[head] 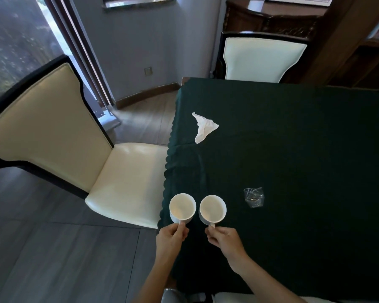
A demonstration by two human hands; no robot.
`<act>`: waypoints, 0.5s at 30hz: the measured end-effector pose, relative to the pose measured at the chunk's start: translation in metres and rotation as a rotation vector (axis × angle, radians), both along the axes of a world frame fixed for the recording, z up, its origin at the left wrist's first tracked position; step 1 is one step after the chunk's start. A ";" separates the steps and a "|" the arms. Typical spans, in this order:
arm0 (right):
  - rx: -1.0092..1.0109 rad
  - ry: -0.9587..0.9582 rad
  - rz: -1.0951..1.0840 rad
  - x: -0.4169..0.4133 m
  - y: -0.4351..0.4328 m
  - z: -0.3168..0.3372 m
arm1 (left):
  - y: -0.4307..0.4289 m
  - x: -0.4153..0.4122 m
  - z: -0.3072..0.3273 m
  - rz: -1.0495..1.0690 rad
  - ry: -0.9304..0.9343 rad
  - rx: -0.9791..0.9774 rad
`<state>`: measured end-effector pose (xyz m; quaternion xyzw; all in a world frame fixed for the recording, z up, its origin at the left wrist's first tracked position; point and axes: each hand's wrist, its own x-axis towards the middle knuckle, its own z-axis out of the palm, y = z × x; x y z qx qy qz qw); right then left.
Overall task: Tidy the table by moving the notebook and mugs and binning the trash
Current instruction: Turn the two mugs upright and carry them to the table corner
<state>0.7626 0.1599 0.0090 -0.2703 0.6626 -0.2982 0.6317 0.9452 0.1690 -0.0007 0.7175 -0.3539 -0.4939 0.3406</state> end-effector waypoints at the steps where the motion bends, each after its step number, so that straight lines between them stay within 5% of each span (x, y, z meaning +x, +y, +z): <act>1: 0.000 -0.004 0.008 -0.001 0.000 0.001 | 0.002 0.001 -0.002 -0.008 -0.003 -0.001; 10: -0.002 0.051 -0.006 0.001 0.003 0.005 | 0.006 0.018 -0.004 -0.090 0.038 -0.004; 15: -0.025 0.259 0.170 -0.024 -0.001 0.017 | 0.002 0.043 0.017 -0.123 -0.066 -0.017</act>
